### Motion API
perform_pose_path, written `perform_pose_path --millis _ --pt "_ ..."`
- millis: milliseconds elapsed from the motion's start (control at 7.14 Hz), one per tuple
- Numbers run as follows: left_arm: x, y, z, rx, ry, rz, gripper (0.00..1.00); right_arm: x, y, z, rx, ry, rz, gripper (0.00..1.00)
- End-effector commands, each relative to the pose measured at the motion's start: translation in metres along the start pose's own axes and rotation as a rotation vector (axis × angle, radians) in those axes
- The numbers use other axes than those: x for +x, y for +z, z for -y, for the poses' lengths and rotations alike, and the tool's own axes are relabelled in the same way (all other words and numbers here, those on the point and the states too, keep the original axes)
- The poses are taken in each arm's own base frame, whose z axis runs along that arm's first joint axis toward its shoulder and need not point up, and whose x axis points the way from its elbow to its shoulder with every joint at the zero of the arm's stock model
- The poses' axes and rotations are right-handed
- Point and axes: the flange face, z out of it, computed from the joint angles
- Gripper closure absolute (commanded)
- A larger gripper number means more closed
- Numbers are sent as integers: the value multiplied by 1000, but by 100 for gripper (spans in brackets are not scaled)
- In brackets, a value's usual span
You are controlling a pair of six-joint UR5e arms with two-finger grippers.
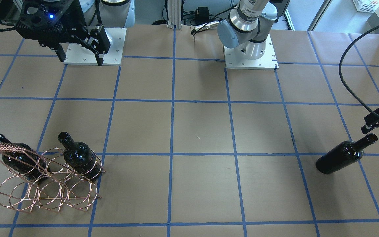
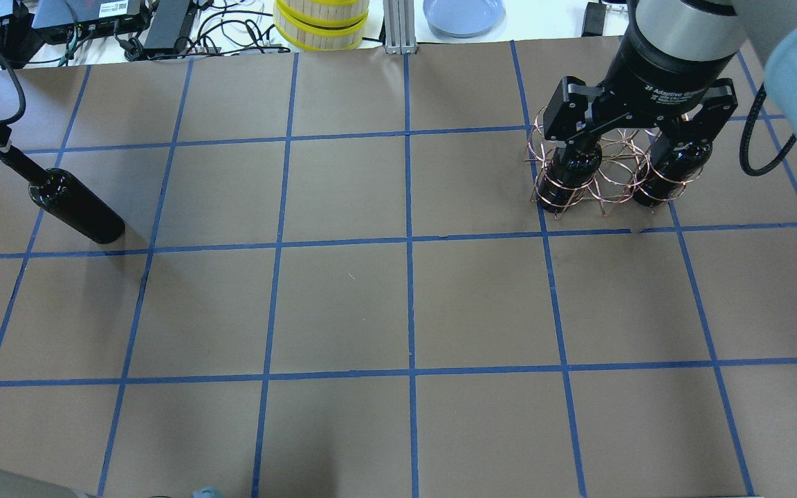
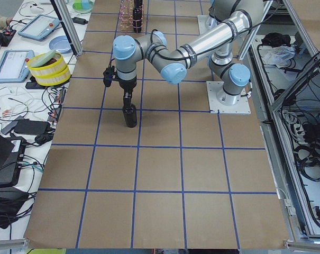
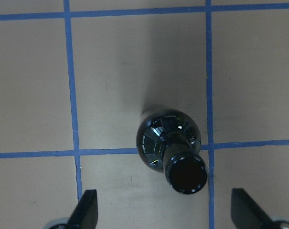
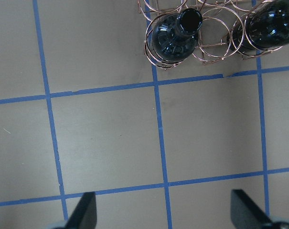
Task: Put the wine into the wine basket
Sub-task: 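Lower the left gripper and grasp the bottle by its neck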
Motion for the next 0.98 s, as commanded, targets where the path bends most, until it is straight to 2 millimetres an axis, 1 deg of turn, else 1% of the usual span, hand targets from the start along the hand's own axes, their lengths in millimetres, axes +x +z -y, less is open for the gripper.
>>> perform_pose_path --millis 0,140,420,561,701,841 --pt "14 22 15 13 -34 -22 3 0 0 0 0 0 0 0" --pt "21 26 17 16 -41 -15 2 0 0 0 0 0 0 0" --pt "17 42 19 -20 -58 1 3 0 0 0 0 0 0 0" --pt "13 45 17 -47 -64 38 3 0 0 0 0 0 0 0" --pt "13 45 17 -48 -83 40 3 0 0 0 0 0 0 0" --pt "13 46 17 -48 -84 38 6 0 0 0 0 0 0 0"
